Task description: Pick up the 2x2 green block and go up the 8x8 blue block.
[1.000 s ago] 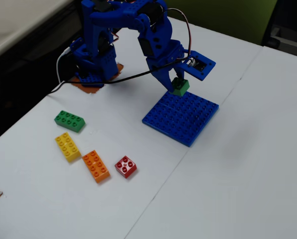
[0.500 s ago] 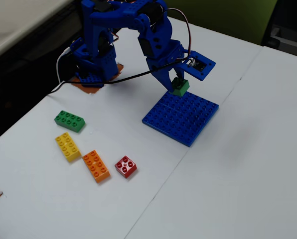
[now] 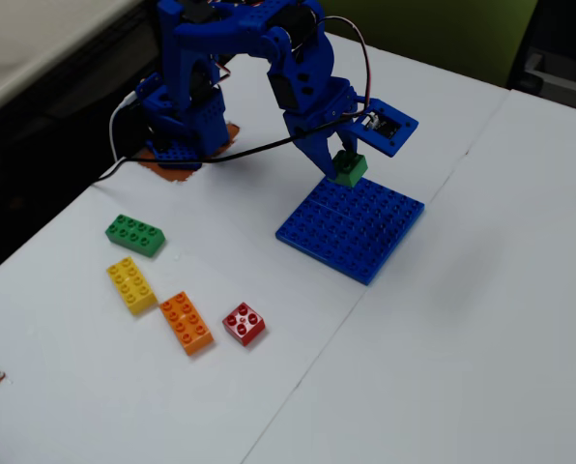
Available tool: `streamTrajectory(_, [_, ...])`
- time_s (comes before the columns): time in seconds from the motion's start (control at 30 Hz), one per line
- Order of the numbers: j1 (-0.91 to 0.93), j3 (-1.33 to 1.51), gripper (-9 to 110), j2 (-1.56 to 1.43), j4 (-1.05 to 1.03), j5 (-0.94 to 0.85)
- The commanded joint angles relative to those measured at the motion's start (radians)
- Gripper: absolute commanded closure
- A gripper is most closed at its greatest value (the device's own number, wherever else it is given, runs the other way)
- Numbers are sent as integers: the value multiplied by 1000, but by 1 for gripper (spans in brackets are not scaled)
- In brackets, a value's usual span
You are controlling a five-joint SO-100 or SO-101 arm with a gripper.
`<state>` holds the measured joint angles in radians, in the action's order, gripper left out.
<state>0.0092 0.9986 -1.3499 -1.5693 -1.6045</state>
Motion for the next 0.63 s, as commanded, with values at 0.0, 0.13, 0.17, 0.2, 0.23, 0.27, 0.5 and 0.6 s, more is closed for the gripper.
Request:
streamTrajectory(0.0, [5, -3, 101, -60, -2, 6])
streamTrajectory(0.13, [5, -3, 101, -60, -3, 6])
streamTrajectory(0.17, [5, -3, 101, -60, -3, 6])
streamTrajectory(0.2, [5, -3, 101, -60, -3, 6])
streamTrajectory(0.23, [5, -3, 101, -60, -3, 6])
streamTrajectory(0.27, [5, -3, 101, -60, -3, 6])
streamTrajectory(0.5, [3, -3, 101, -58, -8, 6])
streamTrajectory(0.6, [3, -3, 101, -58, -8, 6])
